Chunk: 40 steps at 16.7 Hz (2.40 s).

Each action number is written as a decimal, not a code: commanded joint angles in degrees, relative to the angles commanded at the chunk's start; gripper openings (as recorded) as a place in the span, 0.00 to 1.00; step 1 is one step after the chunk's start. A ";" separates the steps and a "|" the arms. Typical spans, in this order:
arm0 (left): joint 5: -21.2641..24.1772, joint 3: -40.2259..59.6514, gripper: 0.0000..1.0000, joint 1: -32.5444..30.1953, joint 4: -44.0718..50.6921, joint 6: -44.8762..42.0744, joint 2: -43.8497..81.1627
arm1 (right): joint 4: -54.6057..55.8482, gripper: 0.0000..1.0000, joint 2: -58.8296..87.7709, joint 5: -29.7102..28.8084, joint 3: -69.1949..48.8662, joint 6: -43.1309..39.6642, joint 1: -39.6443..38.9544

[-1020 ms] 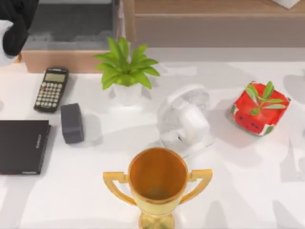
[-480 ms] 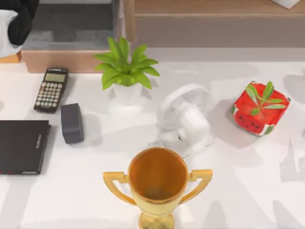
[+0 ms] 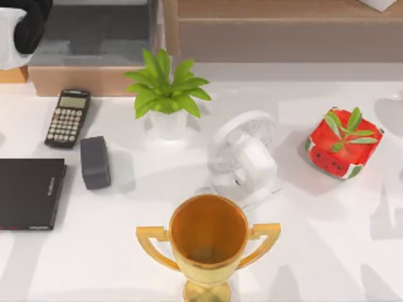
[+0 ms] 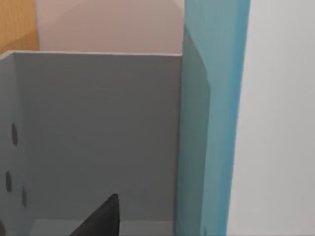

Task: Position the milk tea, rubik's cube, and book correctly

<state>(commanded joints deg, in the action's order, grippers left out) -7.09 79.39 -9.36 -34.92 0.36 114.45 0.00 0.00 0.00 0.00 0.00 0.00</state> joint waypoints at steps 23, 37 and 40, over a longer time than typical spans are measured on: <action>-0.08 -0.54 0.00 -0.13 0.40 -0.08 -1.04 | 0.00 1.00 0.00 0.00 0.00 0.00 0.00; 5.26 -7.64 0.00 0.58 -2.16 -9.00 -9.90 | 0.00 1.00 0.00 0.00 0.00 0.00 0.00; 10.82 -16.02 0.00 2.13 -5.21 -20.83 -18.04 | 0.00 1.00 0.00 0.00 0.00 0.00 0.00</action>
<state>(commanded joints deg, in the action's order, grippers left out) 3.73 63.37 -7.22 -40.13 -20.47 96.41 0.00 0.00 0.00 0.00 0.00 0.00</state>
